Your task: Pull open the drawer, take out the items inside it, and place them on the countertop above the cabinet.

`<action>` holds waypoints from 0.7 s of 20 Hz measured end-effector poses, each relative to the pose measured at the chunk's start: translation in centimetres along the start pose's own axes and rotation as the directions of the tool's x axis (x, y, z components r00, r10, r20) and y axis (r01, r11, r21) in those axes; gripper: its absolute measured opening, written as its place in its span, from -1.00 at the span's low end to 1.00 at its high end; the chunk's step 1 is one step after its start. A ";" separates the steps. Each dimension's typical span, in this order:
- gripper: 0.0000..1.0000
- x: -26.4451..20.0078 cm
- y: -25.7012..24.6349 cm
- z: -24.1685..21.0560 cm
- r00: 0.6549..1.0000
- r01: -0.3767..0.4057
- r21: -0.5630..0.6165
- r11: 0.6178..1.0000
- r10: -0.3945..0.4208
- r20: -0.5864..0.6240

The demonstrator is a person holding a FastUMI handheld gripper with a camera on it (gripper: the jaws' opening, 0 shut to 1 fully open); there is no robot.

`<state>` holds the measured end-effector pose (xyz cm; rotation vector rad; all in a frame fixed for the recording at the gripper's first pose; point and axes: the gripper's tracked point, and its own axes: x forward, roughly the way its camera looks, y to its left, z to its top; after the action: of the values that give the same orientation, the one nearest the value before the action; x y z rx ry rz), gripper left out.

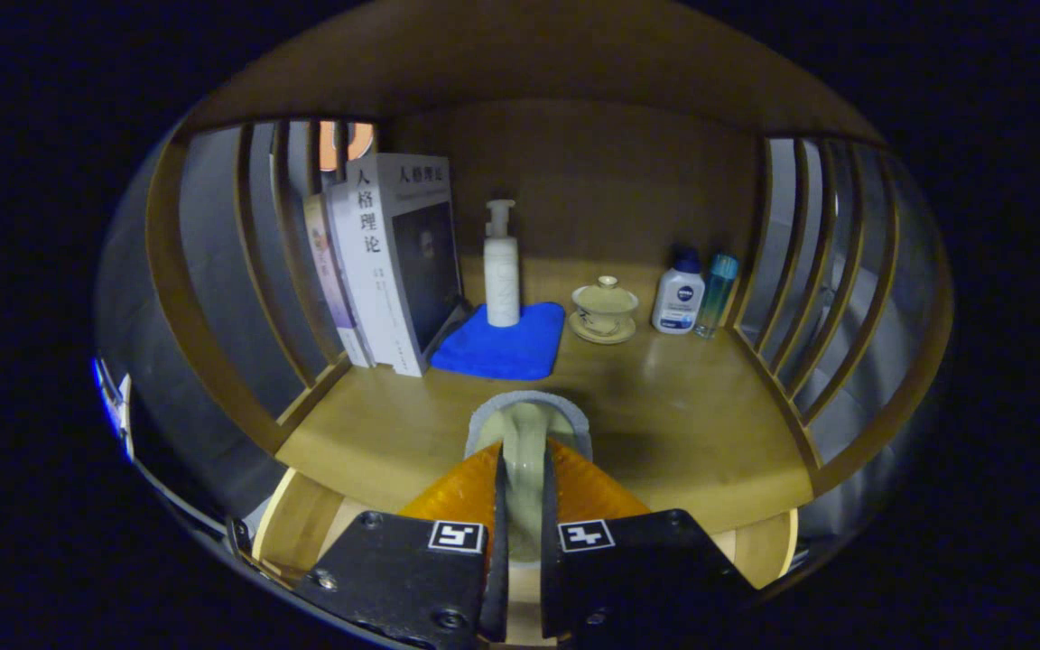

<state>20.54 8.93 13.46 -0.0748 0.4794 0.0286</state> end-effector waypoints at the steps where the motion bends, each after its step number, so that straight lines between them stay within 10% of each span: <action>1: -0.65 0.4 -0.1 0.1 1.000 -0.003 0.014 1.000 0.003 -0.009; 14: -0.65 5.3 -0.3 -0.2 0.998 -0.047 0.130 0.990 0.052 -0.032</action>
<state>25.13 8.67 10.85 0.0642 0.5174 0.0447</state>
